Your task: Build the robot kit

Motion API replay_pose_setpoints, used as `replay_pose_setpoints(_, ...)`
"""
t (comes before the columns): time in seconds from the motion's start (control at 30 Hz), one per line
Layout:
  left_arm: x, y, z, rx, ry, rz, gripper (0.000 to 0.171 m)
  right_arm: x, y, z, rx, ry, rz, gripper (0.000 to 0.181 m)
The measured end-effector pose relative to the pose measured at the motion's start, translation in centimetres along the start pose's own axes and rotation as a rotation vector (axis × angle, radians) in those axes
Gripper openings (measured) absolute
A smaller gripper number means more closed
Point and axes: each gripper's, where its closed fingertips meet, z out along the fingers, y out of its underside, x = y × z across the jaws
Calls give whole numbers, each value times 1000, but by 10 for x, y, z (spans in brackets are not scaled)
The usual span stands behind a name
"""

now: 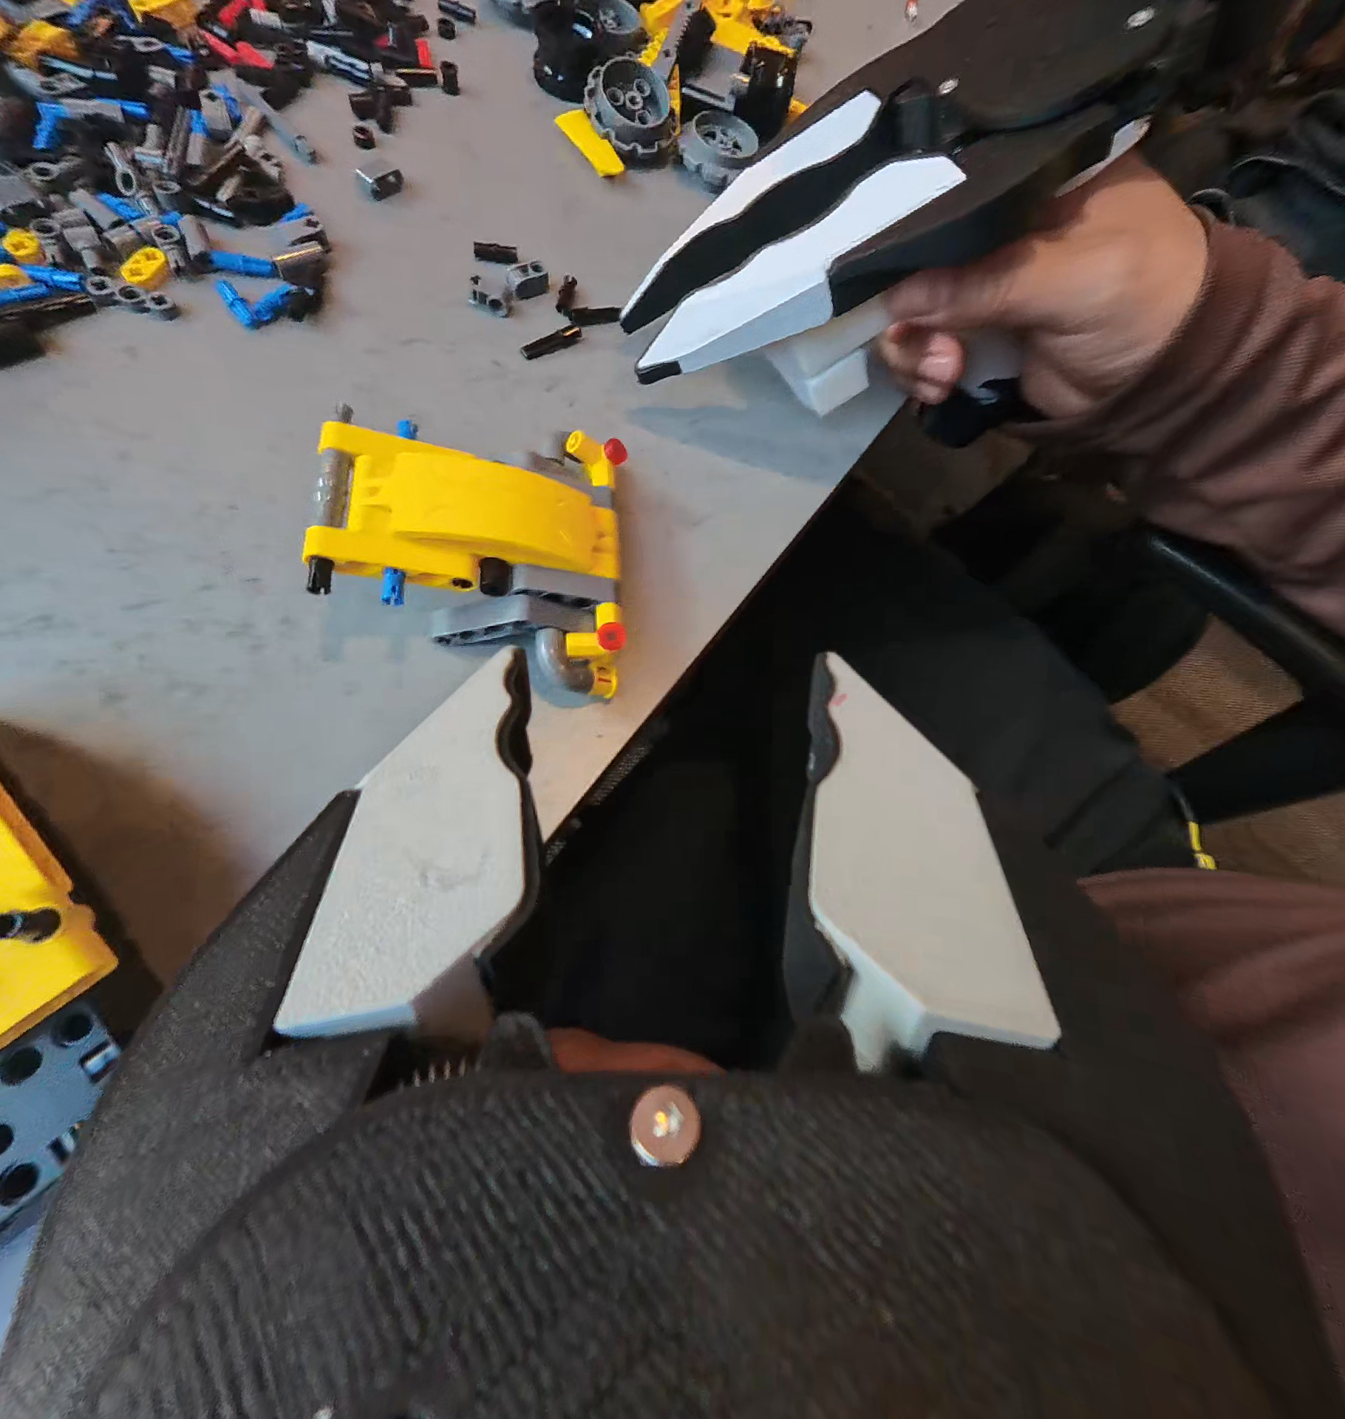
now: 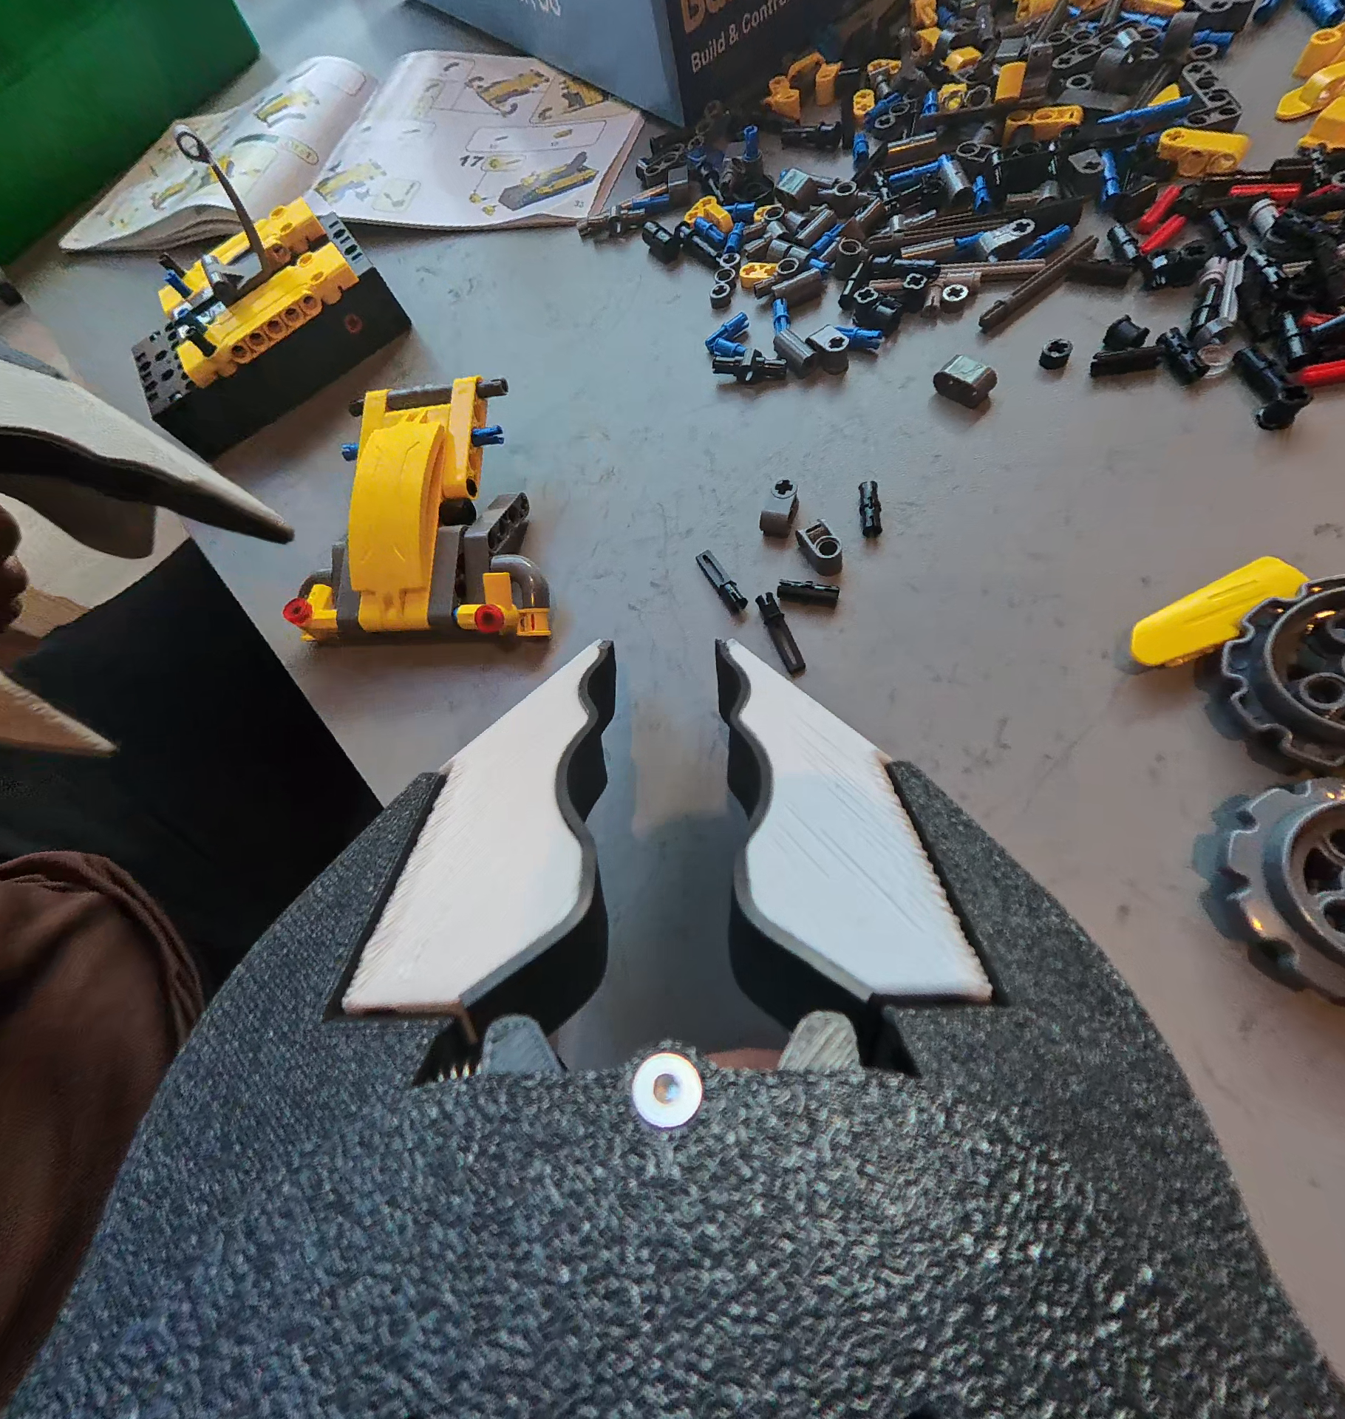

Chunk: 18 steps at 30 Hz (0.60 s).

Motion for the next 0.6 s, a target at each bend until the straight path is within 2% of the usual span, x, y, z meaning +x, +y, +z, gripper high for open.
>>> replay_pose_setpoints(0.13, 11, 7, -4, 60, 68, -14, 66, 1, -1, 0, 6, -4, 19, 23)
replay_pose_setpoints(0.33, 29, 18, -6, 166, 114, 111, 67, 1, -2, 0, 11, -21, 41, 22)
replay_pose_setpoints(0.43, 38, 24, -2, 192, 182, 104, 67, 1, -3, -1, 19, -43, 65, 23)
replay_pose_setpoints(0.53, 36, 27, 2, 206, 161, 126, 64, -1, -9, -5, 70, -54, 75, 23)
replay_pose_setpoints(0.6, 34, 26, 2, 218, 148, 161, 62, -18, -16, -8, 111, -114, 55, 23)
